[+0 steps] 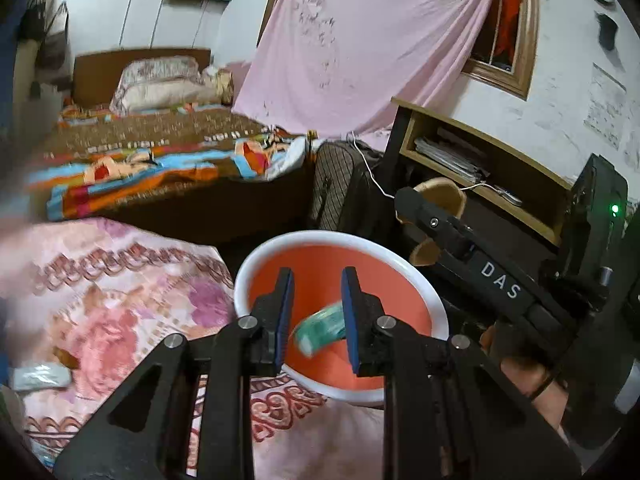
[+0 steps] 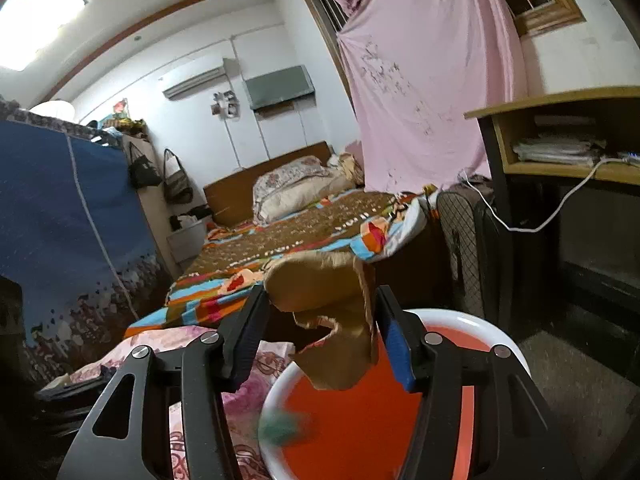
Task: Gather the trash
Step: 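Open the left tool to drop the carton into the basin while the right tool releases the bag, then move both open tools back over the trash on the bed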
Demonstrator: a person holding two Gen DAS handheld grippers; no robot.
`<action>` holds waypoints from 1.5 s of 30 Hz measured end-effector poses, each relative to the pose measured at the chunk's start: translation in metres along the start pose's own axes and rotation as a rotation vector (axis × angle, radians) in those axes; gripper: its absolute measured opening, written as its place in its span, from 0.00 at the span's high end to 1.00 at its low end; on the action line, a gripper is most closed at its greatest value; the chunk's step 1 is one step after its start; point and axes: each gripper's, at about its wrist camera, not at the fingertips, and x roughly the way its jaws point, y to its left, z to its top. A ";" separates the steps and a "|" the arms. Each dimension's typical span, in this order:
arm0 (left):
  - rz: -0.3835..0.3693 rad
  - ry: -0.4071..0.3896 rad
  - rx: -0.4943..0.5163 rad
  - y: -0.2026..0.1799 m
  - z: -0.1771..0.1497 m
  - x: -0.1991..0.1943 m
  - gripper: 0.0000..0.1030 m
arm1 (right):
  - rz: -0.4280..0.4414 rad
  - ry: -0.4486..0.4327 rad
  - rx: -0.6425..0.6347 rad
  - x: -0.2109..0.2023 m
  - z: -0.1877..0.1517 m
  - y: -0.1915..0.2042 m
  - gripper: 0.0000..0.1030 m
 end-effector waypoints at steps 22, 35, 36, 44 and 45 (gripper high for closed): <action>0.202 -0.150 -0.127 0.041 -0.004 -0.050 0.45 | 0.006 -0.030 -0.032 -0.002 0.001 0.017 0.16; 0.455 -0.355 -0.229 0.087 -0.027 -0.118 0.11 | 0.130 -0.180 -0.100 -0.019 -0.004 0.063 0.00; 0.478 -0.378 -0.234 0.090 -0.030 -0.124 0.11 | 0.137 -0.188 -0.105 -0.019 -0.005 0.067 0.00; 0.599 -0.410 -0.212 0.110 -0.046 -0.157 0.11 | 0.218 -0.221 -0.155 -0.025 -0.015 0.110 0.00; 0.611 -0.415 -0.212 0.113 -0.048 -0.161 0.11 | 0.227 -0.223 -0.160 -0.026 -0.016 0.115 0.00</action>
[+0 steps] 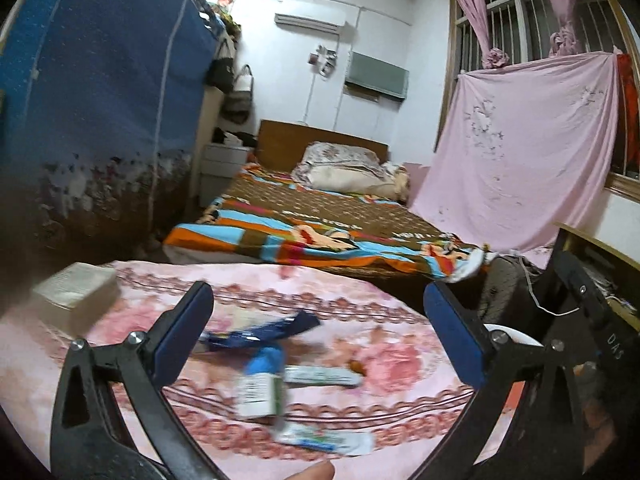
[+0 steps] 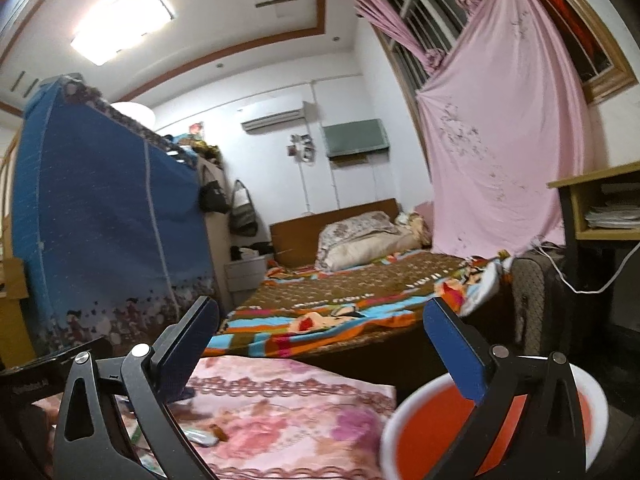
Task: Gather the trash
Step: 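Move both open tools back over the trash on the bed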
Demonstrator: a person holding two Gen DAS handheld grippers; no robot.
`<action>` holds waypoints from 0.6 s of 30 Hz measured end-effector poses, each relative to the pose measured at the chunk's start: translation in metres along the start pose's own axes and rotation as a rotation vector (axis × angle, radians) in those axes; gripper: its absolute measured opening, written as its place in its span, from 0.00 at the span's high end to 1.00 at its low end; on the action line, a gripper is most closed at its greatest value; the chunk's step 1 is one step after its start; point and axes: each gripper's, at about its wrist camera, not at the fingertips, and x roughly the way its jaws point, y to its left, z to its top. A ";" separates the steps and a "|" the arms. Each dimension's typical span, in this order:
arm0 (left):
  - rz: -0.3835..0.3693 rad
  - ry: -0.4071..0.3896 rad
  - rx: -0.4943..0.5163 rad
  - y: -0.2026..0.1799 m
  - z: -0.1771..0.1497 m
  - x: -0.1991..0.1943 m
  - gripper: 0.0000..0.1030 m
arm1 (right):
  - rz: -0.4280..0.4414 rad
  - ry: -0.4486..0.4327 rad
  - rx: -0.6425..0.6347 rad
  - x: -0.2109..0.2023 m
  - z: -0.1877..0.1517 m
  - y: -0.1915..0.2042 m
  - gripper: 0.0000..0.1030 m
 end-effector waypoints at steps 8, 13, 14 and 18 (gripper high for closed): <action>0.117 -0.061 0.012 0.055 0.007 -0.027 0.11 | 0.117 0.017 -0.048 0.006 -0.009 0.052 0.00; 0.181 -0.081 0.019 0.086 0.009 -0.040 0.11 | 0.184 0.048 -0.096 0.007 -0.017 0.086 0.00; 0.190 -0.083 0.022 0.090 0.009 -0.043 0.11 | 0.195 0.056 -0.100 0.007 -0.018 0.092 0.00; 0.225 -0.096 0.046 0.109 0.005 -0.051 0.11 | 0.228 0.115 -0.125 0.013 -0.023 0.116 0.00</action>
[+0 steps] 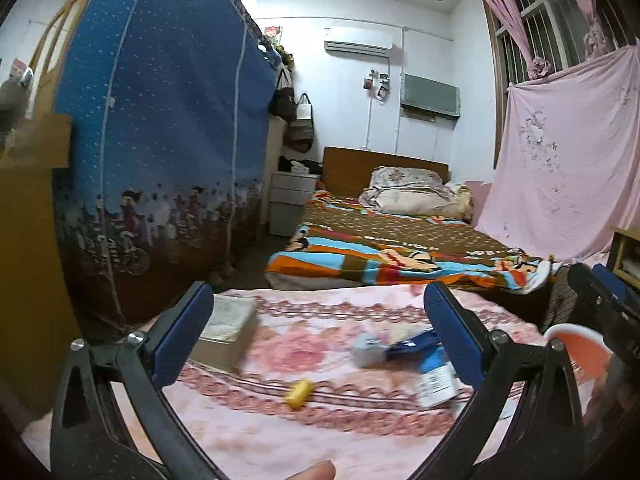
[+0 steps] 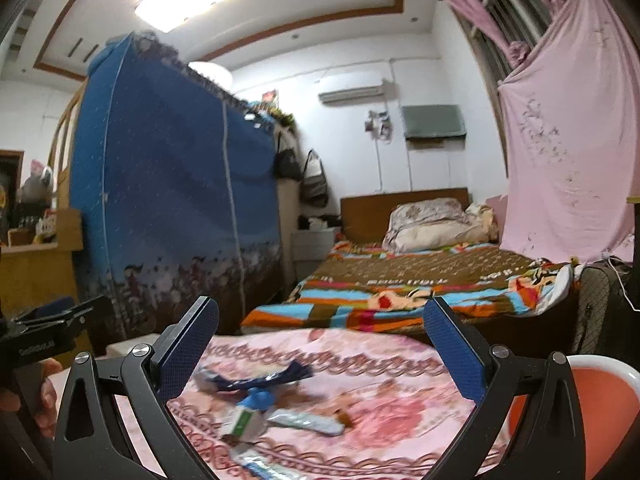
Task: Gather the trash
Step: 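Move both open tools back over the trash on the bed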
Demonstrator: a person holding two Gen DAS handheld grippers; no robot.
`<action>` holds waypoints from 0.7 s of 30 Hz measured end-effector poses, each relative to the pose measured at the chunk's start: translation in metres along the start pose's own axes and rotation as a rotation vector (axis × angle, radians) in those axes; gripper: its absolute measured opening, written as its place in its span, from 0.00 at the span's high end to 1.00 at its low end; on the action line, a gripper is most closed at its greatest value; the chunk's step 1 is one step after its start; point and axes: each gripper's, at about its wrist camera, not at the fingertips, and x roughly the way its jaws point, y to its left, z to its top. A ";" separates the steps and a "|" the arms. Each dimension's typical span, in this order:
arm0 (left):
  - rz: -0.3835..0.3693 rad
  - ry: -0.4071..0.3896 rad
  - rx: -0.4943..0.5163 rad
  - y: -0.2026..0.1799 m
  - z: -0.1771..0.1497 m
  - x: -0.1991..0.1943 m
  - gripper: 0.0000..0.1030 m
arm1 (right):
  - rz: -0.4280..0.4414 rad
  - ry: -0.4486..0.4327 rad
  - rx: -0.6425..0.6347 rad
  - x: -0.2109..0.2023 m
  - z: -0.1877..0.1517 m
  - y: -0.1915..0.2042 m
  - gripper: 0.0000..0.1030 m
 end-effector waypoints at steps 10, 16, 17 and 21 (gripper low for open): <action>0.008 -0.016 0.055 0.025 -0.011 -0.001 0.11 | 0.051 0.143 -0.066 0.028 -0.014 0.036 0.00; -0.014 0.000 0.032 0.032 -0.015 0.002 0.11 | 0.083 0.266 -0.107 0.049 -0.027 0.046 0.00; -0.019 0.002 0.031 0.032 -0.016 0.002 0.11 | 0.087 0.285 -0.110 0.052 -0.029 0.046 0.00; -0.044 0.045 0.030 0.032 -0.018 0.009 0.11 | 0.109 0.368 -0.113 0.064 -0.038 0.048 0.09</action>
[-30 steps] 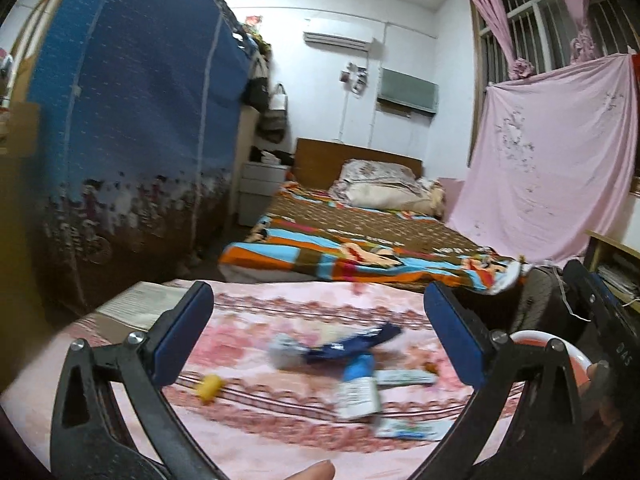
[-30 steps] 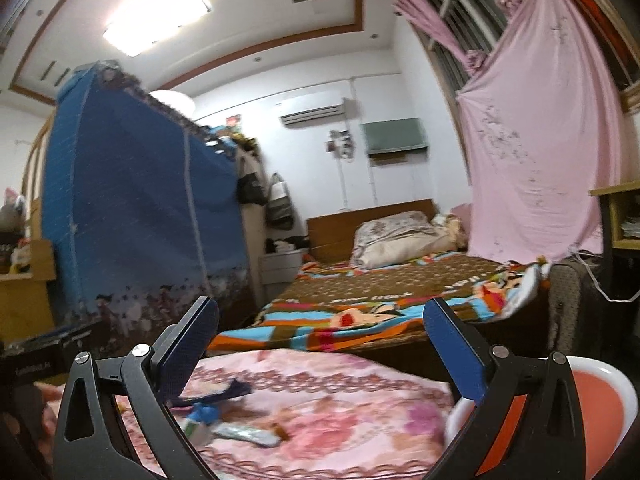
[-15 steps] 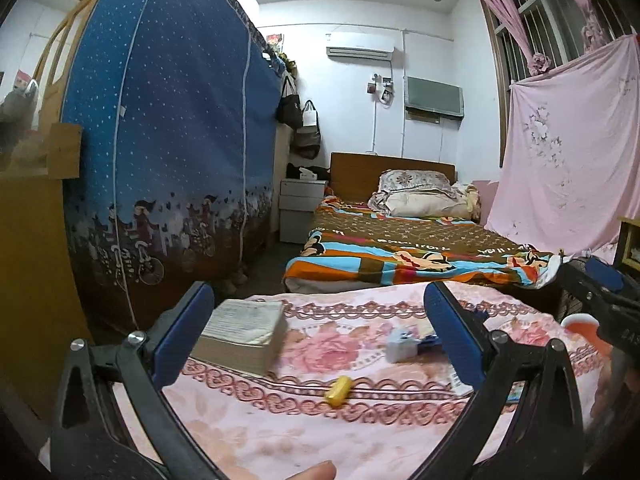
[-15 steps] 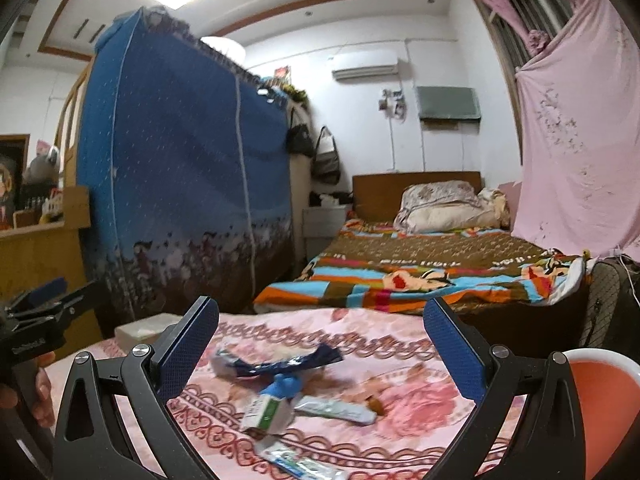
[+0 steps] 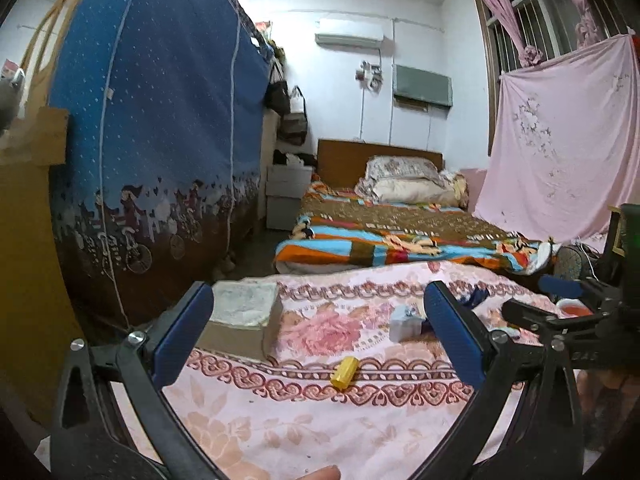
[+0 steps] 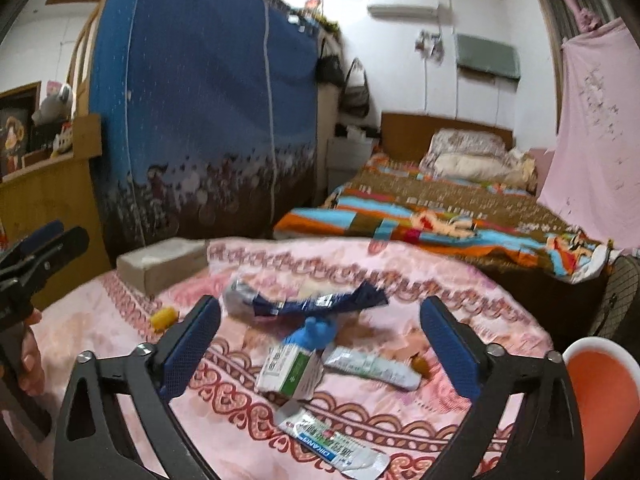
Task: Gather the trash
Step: 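Move both open tools back over the trash on the bed, then grasp the yellow cylinder with the left tool while the right tool grasps the green-white box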
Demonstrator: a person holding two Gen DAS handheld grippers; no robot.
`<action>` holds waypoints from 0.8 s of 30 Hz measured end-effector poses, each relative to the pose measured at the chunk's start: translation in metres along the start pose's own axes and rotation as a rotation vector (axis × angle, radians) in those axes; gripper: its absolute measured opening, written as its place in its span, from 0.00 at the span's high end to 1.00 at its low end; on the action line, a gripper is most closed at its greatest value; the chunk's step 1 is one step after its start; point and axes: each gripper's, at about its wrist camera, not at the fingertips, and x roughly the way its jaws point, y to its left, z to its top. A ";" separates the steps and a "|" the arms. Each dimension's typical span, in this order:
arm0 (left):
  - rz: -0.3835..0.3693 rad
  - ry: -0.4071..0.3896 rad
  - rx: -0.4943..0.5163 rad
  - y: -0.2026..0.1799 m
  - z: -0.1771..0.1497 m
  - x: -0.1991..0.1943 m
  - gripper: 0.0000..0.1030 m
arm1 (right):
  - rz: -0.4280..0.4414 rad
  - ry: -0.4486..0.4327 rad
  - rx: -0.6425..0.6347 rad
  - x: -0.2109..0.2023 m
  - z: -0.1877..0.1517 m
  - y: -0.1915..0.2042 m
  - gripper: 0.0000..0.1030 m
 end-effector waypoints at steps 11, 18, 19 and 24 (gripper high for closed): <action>-0.073 0.313 -0.025 0.002 -0.013 0.055 0.22 | 0.082 0.234 0.023 0.037 -0.012 0.000 0.20; -0.119 0.495 -0.049 0.002 -0.028 0.086 0.45 | 0.143 0.330 0.036 0.051 -0.020 0.002 0.26; -0.126 0.520 -0.053 0.002 -0.031 0.089 0.47 | 0.148 0.337 0.036 0.052 -0.020 0.002 0.26; -0.149 0.576 -0.067 0.004 -0.037 0.098 0.65 | 0.170 0.375 0.036 0.059 -0.023 0.004 0.41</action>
